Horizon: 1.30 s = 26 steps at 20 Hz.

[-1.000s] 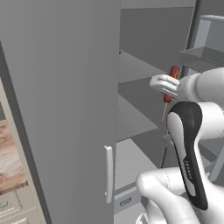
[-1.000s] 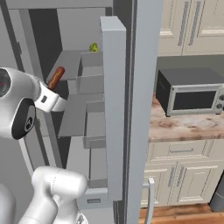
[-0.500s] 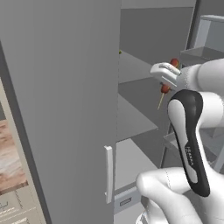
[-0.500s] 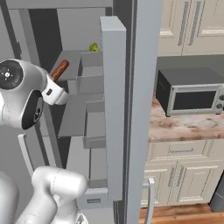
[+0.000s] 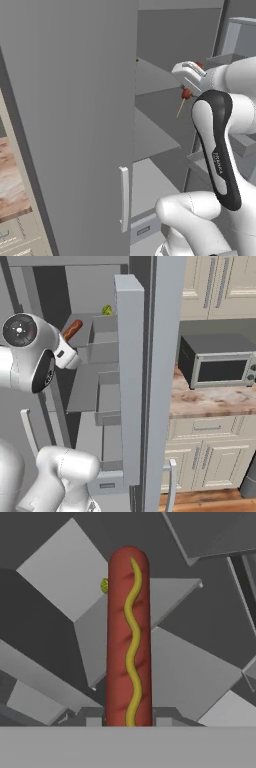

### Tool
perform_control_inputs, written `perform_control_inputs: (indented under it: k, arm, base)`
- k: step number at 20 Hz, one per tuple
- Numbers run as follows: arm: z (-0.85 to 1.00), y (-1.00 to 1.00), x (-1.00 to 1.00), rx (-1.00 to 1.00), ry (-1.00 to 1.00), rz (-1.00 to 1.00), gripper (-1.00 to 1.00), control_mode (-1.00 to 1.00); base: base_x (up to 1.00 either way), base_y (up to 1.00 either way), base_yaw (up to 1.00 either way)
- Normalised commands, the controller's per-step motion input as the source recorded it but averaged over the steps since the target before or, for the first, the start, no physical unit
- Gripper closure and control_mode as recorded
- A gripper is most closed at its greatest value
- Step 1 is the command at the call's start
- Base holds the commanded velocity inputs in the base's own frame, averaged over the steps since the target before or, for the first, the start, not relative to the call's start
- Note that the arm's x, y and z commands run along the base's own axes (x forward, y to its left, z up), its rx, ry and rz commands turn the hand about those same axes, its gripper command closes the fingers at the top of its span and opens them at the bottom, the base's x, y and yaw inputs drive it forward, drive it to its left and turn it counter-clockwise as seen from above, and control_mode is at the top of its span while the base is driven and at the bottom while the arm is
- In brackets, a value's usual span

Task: Store the hot dog in the freezer for long-term storage. Close the freezer door after placing the cooked food.

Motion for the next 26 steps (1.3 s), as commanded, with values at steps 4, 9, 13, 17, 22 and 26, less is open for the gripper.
perform_control_inputs:
  k: [4,9,13,17,22,26]
  arm:
    - [0.00,0.00,0.00,0.00,0.00,0.00,1.00,-1.00]
    - [0.00,0.00,0.20,0.01,0.00,0.00,1.00,-1.00]
    - [0.00,0.00,0.21,0.00,0.00,0.00,1.00,-1.00]
    - [0.00,0.00,0.33,0.00,0.00,-0.01,1.00,-1.00]
    - [0.00,0.00,0.42,0.00,0.02,0.00,1.00,-1.00]
    - [0.00,0.00,0.32,0.00,0.03,0.00,1.00,-1.00]
  base:
    - [0.00,0.00,0.00]
    - [0.00,0.00,0.00]
    - [0.00,0.00,0.00]
    - [0.00,0.00,0.00]
    - [0.00,0.00,0.00]
    - [0.00,0.00,0.00]
